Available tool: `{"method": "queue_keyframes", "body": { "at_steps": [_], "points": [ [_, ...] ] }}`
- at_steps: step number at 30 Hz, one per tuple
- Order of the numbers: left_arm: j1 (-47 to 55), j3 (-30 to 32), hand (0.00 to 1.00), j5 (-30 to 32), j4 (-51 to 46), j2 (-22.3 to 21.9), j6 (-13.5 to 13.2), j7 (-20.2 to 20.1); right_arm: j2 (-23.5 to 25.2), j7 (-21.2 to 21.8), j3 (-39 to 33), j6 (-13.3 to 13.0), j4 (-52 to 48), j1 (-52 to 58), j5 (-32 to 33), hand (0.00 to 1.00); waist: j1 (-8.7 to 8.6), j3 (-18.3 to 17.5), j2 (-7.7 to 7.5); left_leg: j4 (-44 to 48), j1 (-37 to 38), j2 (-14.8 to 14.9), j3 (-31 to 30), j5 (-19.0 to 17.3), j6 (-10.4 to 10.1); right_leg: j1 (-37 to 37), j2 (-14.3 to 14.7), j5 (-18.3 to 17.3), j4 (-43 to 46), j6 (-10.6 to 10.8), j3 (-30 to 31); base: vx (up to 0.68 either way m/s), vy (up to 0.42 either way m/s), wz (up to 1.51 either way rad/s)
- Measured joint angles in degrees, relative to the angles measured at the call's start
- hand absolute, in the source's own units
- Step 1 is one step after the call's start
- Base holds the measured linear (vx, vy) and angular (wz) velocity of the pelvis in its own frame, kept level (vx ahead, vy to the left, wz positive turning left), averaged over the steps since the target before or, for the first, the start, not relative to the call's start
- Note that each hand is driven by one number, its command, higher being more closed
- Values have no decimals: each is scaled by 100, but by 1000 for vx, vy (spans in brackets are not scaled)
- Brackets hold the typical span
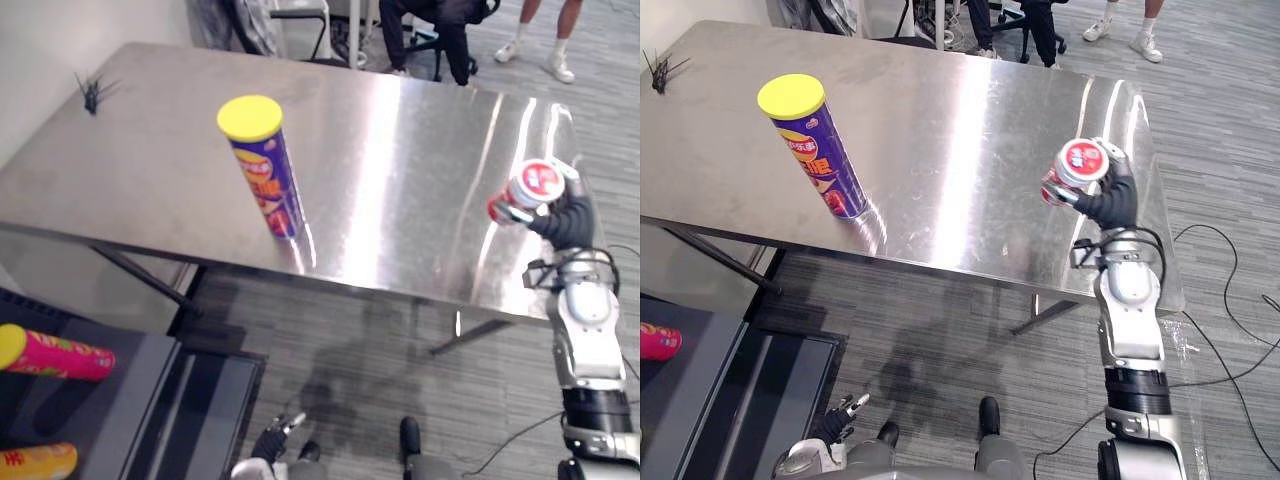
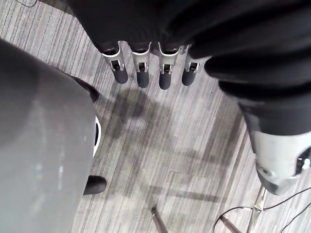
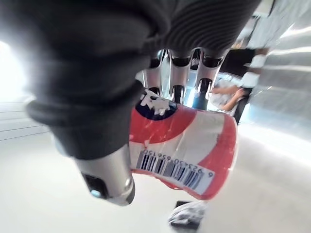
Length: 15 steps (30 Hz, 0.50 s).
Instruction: Put the gum and the chips on the shelf.
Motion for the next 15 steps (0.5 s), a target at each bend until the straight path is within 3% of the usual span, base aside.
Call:
{"method": "queue_keyframes", "body": {
  "at_steps": [8,11,15],
  "points": [
    [133,260,0,-12,6,-75,2,-16,27,752,1400,-98,-853,-151,510,100,133,-285,20,-6,165,42,-58,28,-47,191,34,-17,1,-17,-81,-27,-2,4],
    [193,362,0,-8,25,-115,3,-18,314,1163,2004,-97,-1032,481,986,100,145,-429,11,-12,236,49,-96,45,-73,291,36,-34,1,-36,-134,-19,-1,8],
    [195,364,0,-8,80,-117,0,-26,474,1479,2565,-12,-1032,1429,852,100,137,-474,-8,-28,244,39,-159,65,-103,365,23,-53,1,-53,-177,-62,8,6]
  ]
}}
